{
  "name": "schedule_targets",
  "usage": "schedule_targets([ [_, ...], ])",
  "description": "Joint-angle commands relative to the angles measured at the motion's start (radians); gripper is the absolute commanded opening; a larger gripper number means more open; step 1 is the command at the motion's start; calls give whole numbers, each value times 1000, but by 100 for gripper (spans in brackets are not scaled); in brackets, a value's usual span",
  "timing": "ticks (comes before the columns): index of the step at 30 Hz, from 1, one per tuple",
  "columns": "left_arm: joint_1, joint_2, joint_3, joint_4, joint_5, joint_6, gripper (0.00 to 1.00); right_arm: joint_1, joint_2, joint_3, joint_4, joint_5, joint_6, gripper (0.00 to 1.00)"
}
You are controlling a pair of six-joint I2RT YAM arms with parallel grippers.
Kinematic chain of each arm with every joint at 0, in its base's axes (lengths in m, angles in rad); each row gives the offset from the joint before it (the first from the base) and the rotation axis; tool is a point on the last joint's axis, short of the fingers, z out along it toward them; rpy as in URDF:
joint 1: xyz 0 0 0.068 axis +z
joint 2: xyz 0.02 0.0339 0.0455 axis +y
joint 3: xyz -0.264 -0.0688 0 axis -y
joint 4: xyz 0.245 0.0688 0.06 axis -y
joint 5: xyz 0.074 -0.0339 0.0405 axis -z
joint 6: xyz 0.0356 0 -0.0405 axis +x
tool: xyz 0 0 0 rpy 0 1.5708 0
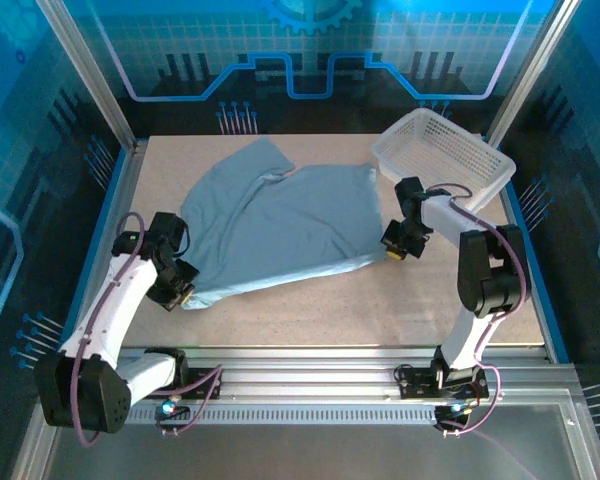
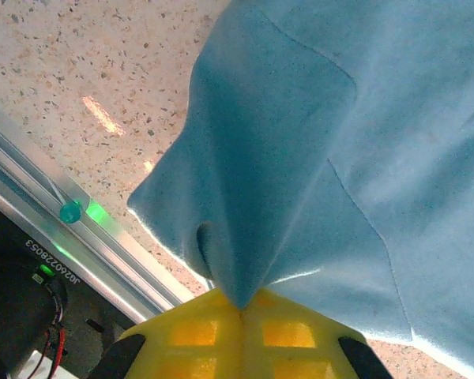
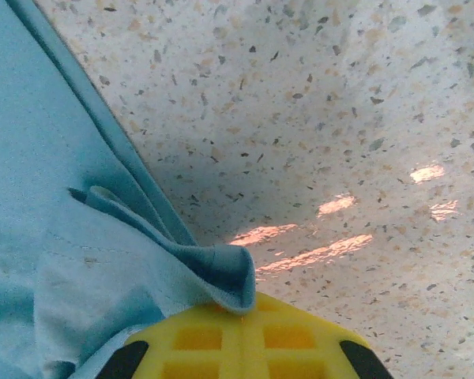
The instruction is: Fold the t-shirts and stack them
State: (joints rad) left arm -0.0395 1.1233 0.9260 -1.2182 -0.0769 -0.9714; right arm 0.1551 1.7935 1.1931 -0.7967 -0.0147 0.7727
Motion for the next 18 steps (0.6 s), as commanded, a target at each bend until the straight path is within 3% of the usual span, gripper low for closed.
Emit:
schedule_targets([
  [1,2,40,-14,-29,-11,-3,21,-15,24,26,-37,36,-18,0],
  [2,4,49,-14,-23,-54,-8,41,-15,25,26,-44,37,-18,0],
  [3,5,55,-5,-20,-95,-14,50,-15,25,26,-51,39,-17,0],
  [4,6,63,12,-1,-138,-15,52,-13,17,22,-57,42,-17,0],
  [8,4,159,114,98,-176,-10,53,-4,-48,-34,-81,62,1,0],
  [14,1,406,225,366,-61,71,48,18,-176,-154,-148,76,57,0],
  [18,1,616,401,489,-25,131,46,38,-275,-260,-178,92,94,0],
])
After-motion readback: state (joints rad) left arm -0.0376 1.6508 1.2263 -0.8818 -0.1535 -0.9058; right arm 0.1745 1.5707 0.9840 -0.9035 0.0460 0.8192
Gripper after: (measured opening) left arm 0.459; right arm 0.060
